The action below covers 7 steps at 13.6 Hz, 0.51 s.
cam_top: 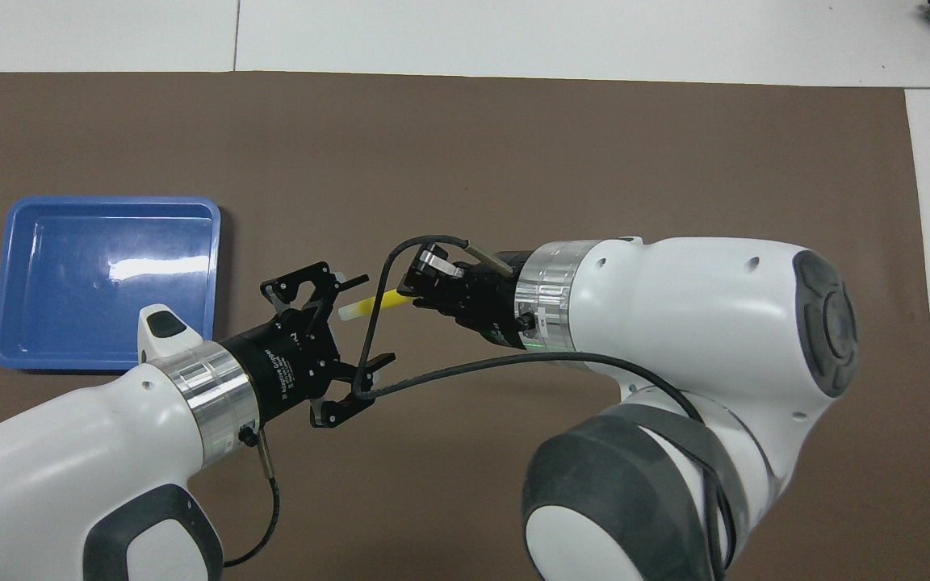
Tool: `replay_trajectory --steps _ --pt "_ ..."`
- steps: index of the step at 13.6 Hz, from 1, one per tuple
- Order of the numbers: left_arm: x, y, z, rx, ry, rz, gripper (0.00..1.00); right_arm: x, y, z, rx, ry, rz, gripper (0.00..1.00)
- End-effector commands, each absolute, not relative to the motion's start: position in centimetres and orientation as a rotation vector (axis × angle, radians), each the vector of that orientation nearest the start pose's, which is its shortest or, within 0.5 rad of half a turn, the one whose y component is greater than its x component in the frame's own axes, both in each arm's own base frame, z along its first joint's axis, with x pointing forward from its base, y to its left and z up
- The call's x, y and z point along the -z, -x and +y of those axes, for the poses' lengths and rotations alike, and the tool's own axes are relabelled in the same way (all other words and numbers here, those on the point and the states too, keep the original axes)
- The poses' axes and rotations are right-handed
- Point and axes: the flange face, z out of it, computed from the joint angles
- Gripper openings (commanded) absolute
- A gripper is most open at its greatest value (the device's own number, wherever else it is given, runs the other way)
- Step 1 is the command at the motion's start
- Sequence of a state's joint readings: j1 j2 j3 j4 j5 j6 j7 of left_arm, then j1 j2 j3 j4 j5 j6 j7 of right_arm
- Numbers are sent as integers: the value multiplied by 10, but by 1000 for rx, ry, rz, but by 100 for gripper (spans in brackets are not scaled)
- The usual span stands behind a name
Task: Right arm passes pens to left for tray arrangement
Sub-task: 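Carry the yellow pen toward the left gripper and grasp it there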
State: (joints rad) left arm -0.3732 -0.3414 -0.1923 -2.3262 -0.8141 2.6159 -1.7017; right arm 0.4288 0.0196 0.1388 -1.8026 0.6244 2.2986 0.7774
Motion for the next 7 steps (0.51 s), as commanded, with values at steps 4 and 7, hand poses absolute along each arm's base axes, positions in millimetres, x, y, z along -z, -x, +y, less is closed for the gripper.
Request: replay_trajectory --steps 4,7 --pt "-533 -415 -262 287 -1509 1770 79 -580 -504 333 12 2300 662 0" --pt "-534 -415 -263 271 -1498 1762 62 -579 -505 333 11 2301 662 0"
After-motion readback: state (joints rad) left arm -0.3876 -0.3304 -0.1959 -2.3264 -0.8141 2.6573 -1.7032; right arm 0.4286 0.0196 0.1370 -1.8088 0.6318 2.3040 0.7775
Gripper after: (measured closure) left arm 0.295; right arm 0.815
